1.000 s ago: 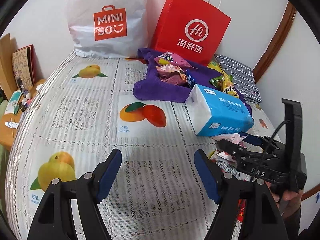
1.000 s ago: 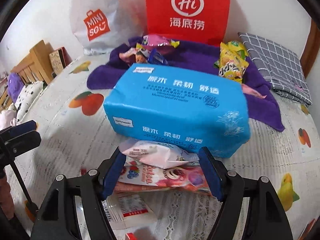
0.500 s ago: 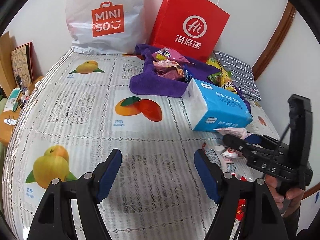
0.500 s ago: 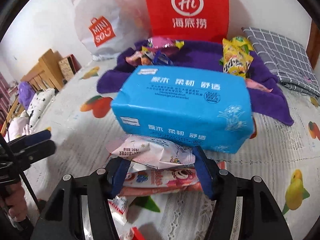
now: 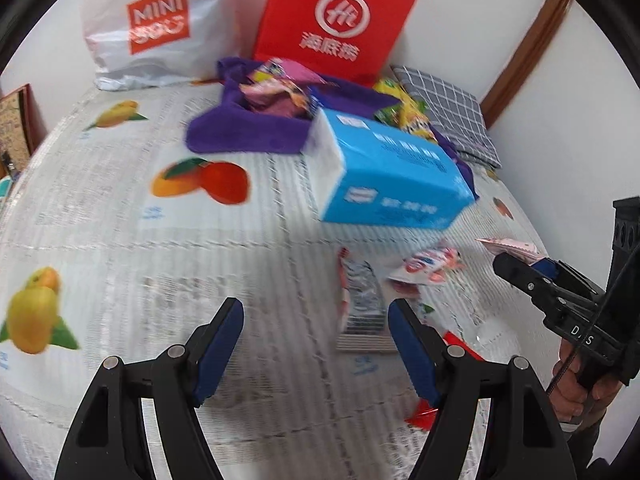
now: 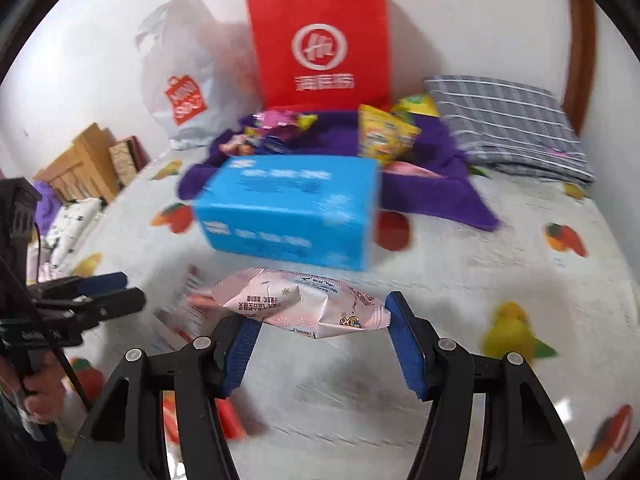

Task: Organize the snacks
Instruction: 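Grasp the pink wrapper beside the tissue pack with the right tool, then grasp the white sauce packet with the left tool while the right tool regrips the pink wrapper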

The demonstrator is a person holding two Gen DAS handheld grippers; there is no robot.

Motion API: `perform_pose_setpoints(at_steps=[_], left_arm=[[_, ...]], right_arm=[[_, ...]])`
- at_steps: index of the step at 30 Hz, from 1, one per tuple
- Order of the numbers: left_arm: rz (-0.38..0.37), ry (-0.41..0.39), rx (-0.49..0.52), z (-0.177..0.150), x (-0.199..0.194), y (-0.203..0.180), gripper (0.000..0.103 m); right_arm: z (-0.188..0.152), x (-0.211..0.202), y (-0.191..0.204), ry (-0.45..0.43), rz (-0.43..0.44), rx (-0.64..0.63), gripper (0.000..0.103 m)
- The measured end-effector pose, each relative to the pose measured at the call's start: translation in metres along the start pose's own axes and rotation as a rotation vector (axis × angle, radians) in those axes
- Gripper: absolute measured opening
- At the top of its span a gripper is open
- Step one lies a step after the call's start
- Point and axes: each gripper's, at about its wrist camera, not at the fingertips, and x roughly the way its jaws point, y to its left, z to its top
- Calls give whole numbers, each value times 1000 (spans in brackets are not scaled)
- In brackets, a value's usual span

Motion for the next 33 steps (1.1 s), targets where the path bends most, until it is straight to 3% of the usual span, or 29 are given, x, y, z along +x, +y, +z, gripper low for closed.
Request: perform_pose_setpoints(at_steps=[7,13,14,19,23,33], left_arm=[[2,42,63,-1,24,-35,73],[105,29,144,-3,37,-57,71],[126,22,158,-4,37,-58,66],[174,2,139,-8,24,-39,60],[222,-18,94,-10,13,-15,60],[253,-41,102,-13,13,-4,64]], right_arm=[[-21,3,-35,14,-25,60,62],[-29,11,-43,14,-29,64,62],[-29,12,-43,14,-38,55,63],[-32,15,-45,37,-19,44,64],[-35,13,-48,58,-25,45,78],[-33,-14,-53,-7,31,83,85]])
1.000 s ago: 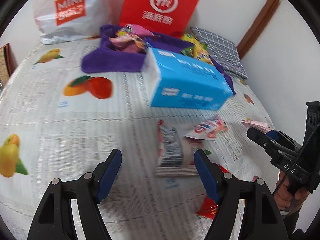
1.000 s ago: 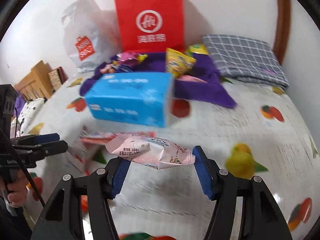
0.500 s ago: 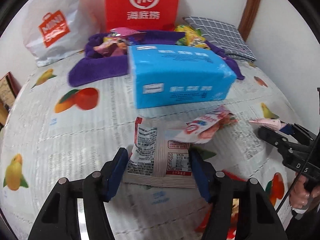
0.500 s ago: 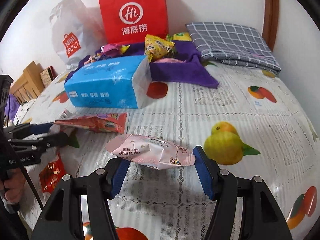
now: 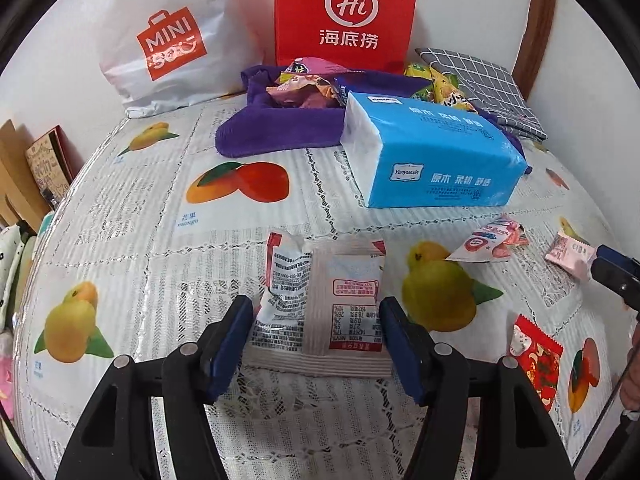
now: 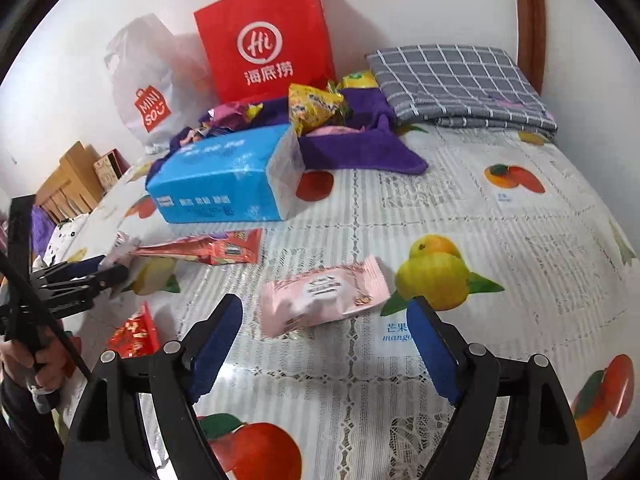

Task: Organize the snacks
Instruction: 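Grasp the white sauce packet with the left tool while the right tool regrips the pink wrapper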

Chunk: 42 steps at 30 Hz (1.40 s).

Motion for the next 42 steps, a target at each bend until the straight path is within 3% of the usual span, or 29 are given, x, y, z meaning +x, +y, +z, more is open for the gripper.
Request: perform_pose_setpoints(at_steps=[7,10,13,21,26,36,40,42], left_arm=[[-12,-2,-7,0,-1,2,65],[-12,-1,-5,0,0,1,65],[-4,3,7,0,1,-1,67],[-14,4,6,0,1,0,69],[-32,-1,-8,0,0,2,69],[-68,-10,-37,0,-1,8,68],[-80,-15,-50,-1,-2,10,68],[-83,-22,-69,-1,-3,14,63]], right_arm=[[13,20,15,10,-56,-82,85],[15,39,11,74,-101,-90,83],[10,48,5,117,-76,-74,77],[14,51,6,88,-55,-59,75],[17,56,17,86,-68,-84,58],[2,42,22,74,-69,-102,61],[1,42,24,68,-70,-105,52],[1,42,24,64,-72,-103,51]])
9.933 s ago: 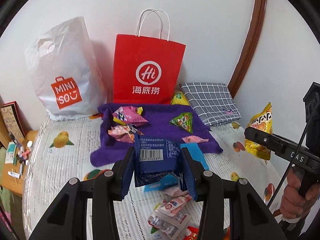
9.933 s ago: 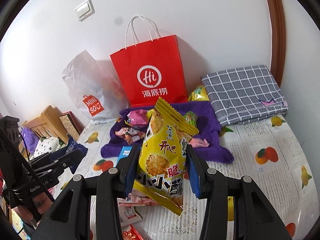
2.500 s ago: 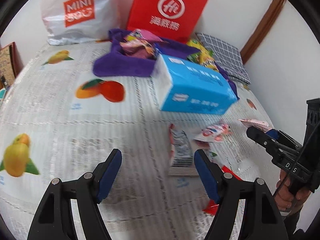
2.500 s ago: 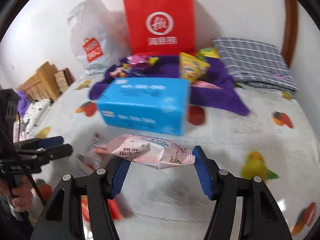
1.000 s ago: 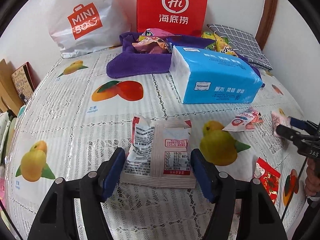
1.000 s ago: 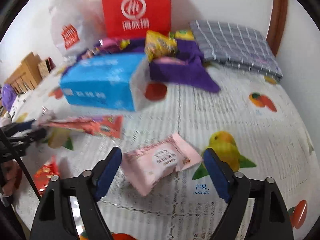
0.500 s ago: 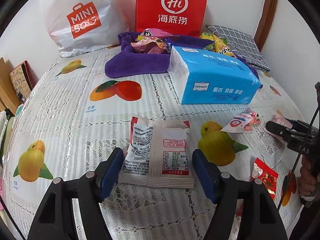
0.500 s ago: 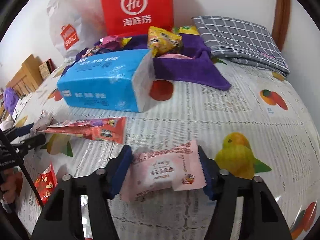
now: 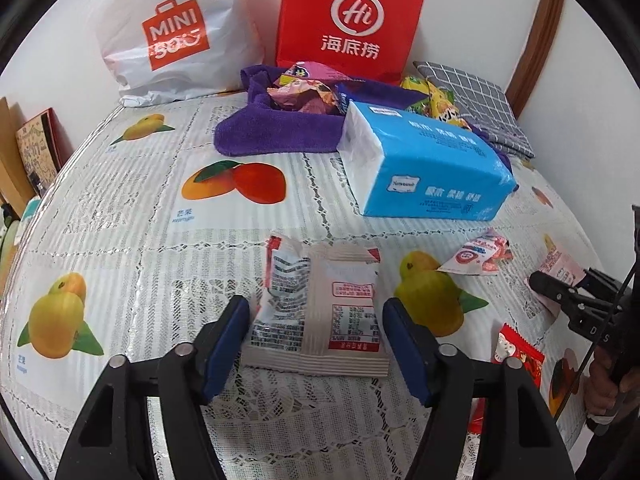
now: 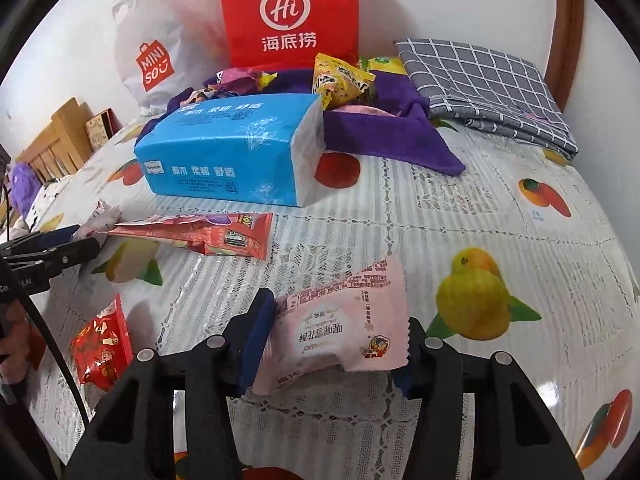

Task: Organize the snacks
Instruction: 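Grasp the white sauce packet with the left tool while the right tool regrips the pink wrapper, then carry the white packet and pink wrapper with both tools over the purple towel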

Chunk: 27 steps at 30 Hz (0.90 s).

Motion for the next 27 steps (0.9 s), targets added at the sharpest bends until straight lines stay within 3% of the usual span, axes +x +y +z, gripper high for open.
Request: perform_pose_setpoints(at_steps=[9,13,27], left_arm=[[2,10,11,-2,-9,-2,58],[-30,12,-23,-1,-20,1,58],[-40,-49,-27,20,-57,-12,58]], right_arm=[[2,-13,-8,-22,8,84,36],[8,-26,-7,-43,23,105,23],[4,-41,-3,-23,94,115,21]])
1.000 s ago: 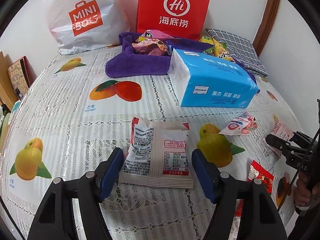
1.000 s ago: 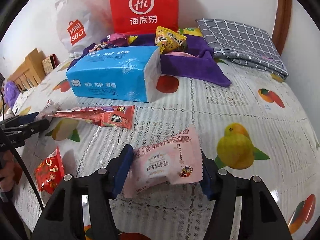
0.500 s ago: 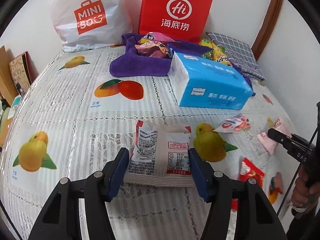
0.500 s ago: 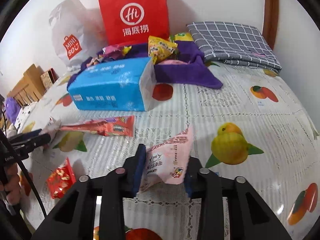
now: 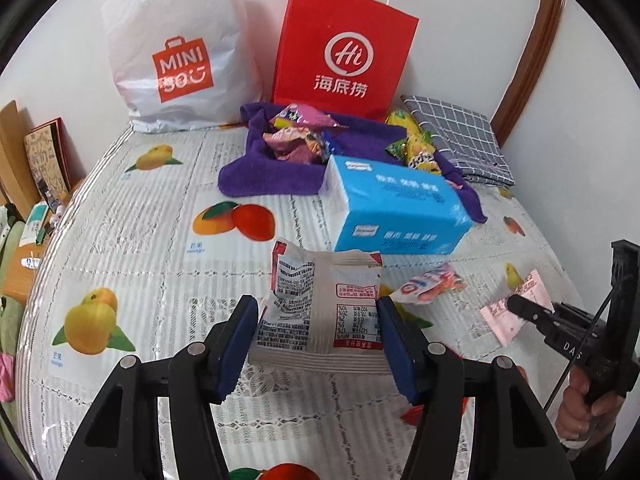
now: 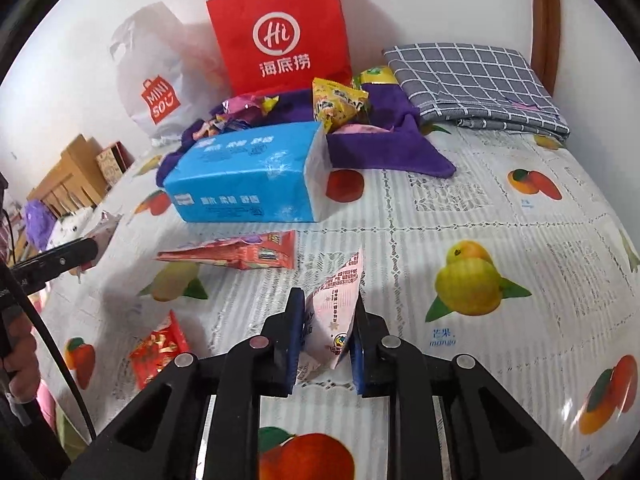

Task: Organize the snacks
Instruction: 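Carry the white packet and pink wrapper with both tools over the purple towel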

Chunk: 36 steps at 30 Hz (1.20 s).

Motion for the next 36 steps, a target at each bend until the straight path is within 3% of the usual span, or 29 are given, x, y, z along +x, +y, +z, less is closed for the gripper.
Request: perform_pose_setpoints(at_steps=[9,20,36], left_arm=[[-29,-31,11,20,-17,-18,58],[-41,-101,49,62,-39,-42,58],[-83,-128,96,98,-45,-64,58]], right_arm=[[24,-35,9,-77,18,-10,20],[82,-61,23,-159,25,-38,20],[123,-72,24,-196,12,-32,20]])
